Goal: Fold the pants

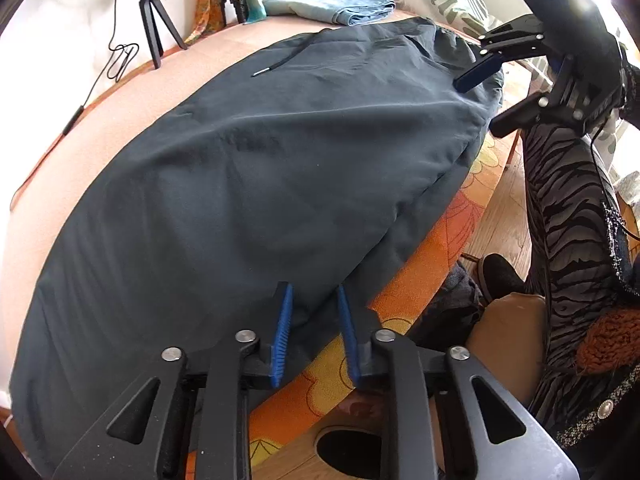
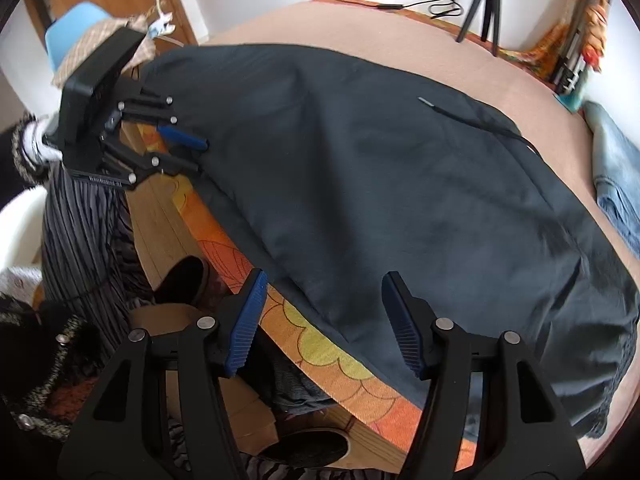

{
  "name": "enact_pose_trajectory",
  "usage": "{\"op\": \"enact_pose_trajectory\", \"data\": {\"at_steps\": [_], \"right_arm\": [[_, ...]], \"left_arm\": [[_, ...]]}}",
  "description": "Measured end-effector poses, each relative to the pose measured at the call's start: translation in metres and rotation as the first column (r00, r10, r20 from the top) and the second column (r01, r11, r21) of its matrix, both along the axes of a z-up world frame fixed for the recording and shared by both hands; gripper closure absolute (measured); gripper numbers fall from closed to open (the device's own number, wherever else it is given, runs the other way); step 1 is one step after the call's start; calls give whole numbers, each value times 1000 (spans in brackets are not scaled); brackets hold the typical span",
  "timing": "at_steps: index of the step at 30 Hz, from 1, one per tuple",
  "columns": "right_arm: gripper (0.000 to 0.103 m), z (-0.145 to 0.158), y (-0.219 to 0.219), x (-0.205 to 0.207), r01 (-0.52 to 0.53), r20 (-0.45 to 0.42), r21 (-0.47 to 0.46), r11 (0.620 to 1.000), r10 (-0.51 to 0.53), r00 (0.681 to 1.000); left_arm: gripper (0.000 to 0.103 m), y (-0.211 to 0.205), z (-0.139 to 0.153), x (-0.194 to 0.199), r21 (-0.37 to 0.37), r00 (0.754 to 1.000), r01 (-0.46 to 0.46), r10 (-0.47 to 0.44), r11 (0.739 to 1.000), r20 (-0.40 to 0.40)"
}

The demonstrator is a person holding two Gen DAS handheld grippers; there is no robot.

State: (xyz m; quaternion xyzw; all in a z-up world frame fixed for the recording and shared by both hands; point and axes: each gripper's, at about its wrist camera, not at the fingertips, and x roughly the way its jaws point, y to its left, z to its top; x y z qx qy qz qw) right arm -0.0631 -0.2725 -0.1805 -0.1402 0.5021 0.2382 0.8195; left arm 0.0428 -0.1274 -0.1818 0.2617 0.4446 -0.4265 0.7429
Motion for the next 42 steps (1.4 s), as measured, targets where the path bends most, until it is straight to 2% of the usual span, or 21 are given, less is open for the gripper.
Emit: {"op": "enact_pose_trajectory", "data": {"at_steps": [3, 6, 7, 10, 13, 16, 17, 18, 19, 20, 25, 26, 28, 29, 33, 36, 38, 42], "right_arm": [[43, -14, 22, 3, -60, 7, -79, 995, 60, 998], [57, -24, 34, 5, -84, 12, -144, 986, 87, 996], [62, -27, 36, 6, -93, 8, -153, 984, 95, 995], [67, -33, 41, 6, -113, 5, -169, 979, 116, 993], [78, -36, 46, 8, -131, 17, -193, 972, 137, 990], [79, -35, 51, 11, -130, 32, -197, 972, 139, 990], [79, -35, 53, 11, -137, 38, -202, 970, 147, 988], [79, -36, 56, 11, -139, 42, -202, 969, 151, 988], [92, -36, 59, 12, -144, 37, -196, 970, 154, 987], [96, -36, 60, 13, -153, 21, -182, 971, 159, 987], [100, -23, 58, 12, -154, 40, -159, 975, 162, 986], [100, -20, 56, 12, -150, 36, -141, 979, 157, 987], [100, -14, 52, 11, -148, 36, -122, 981, 153, 988], [100, -12, 53, 10, -147, 38, -119, 982, 153, 988], [100, -3, 52, 3, -162, 20, -80, 983, 165, 986], [100, -4, 53, -4, -183, 7, -61, 981, 183, 983], [100, -14, 55, -4, -174, -13, -76, 982, 173, 985], [100, -31, 56, 0, -175, -73, -80, 981, 169, 983]], "left_arm": [[95, 1, 2, -2, -9, 1000, 16, -16, 1000, 6], [97, 2, 4, -2, -16, 1000, 22, -22, 1000, 9], [97, 2, 4, -1, -14, 1000, 18, -18, 1000, 12], [97, 5, 6, -1, -39, 1000, 18, -18, 999, -6], [97, 7, 9, -4, -45, 1000, 28, -28, 999, 5], [97, 4, 11, -7, -49, 999, 35, -34, 998, 11], [92, 3, 11, -6, -53, 999, 32, -31, 998, 6], [80, 1, 11, -6, -52, 1000, 27, -26, 998, 7], [72, 0, 10, -4, -44, 1000, 18, -17, 999, 13], [62, -1, 9, -4, -38, 1000, 11, -10, 999, 18], [60, -8, 1, -3, -3, 999, 33, -33, 999, 32], [62, -8, -1, -3, 0, 999, 38, -38, 999, 32], [85, -7, -1, 0, -23, 999, 41, -41, 999, 20], [100, -6, 0, 0, -32, 999, 44, -44, 999, 14], [100, 0, 11, -7, -40, 997, 64, -63, 997, 36], [100, 3, 8, -15, -15, 996, 83, -83, 996, 29], [100, 4, 1, -13, -16, 997, 73, -73, 997, -17], [99, 3, 0, -9, -32, 997, 56, -58, 998, -53]]}}
